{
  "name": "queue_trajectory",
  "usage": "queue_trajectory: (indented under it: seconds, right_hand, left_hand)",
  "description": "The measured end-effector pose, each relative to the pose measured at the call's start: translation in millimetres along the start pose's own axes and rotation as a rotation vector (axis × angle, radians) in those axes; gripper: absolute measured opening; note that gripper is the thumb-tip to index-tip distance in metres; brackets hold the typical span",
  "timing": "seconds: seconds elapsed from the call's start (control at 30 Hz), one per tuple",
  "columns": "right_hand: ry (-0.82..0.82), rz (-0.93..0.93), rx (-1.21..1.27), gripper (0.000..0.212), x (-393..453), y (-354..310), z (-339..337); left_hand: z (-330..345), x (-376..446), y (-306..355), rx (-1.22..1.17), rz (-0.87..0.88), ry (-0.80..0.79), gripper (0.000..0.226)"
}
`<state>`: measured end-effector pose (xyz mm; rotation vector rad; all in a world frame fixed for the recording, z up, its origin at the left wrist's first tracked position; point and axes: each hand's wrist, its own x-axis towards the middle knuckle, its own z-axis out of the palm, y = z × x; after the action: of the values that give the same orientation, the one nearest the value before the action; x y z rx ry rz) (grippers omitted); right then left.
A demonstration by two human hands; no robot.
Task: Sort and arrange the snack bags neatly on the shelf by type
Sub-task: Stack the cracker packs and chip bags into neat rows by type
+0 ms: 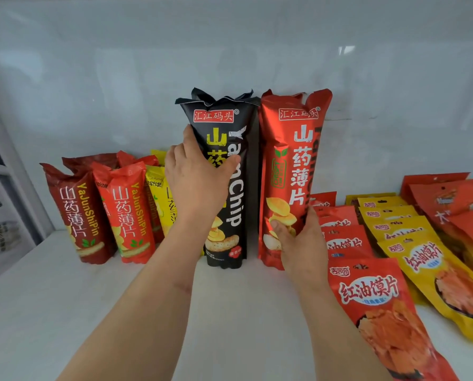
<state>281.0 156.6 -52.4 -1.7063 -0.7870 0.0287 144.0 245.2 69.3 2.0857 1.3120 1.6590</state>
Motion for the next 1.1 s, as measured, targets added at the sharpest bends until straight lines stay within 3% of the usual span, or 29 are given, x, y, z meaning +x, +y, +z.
queue_trajectory:
  seconds: [0.6,0.87,1.0,1.1]
  right_hand:
    - [0.003,-0.005,0.056,0.076,-6,-8,9]
    - [-0.062,0.024,-0.104,0.111,-9,-15,-1]
    - [-0.117,0.008,-0.241,0.110,-10,-20,-19]
    - [-0.168,-0.020,-0.371,0.085,-12,-24,-40]
  left_hand:
    - [-12,1,-11,0.011,-0.015,-0.021,0.095]
    - [-16,-9,0,0.022,-0.054,-0.035,0.103]
    - [-19,-35,5,0.037,0.041,0.069,0.083]
    - [-15,-64,6,0.094,0.242,0.149,0.062]
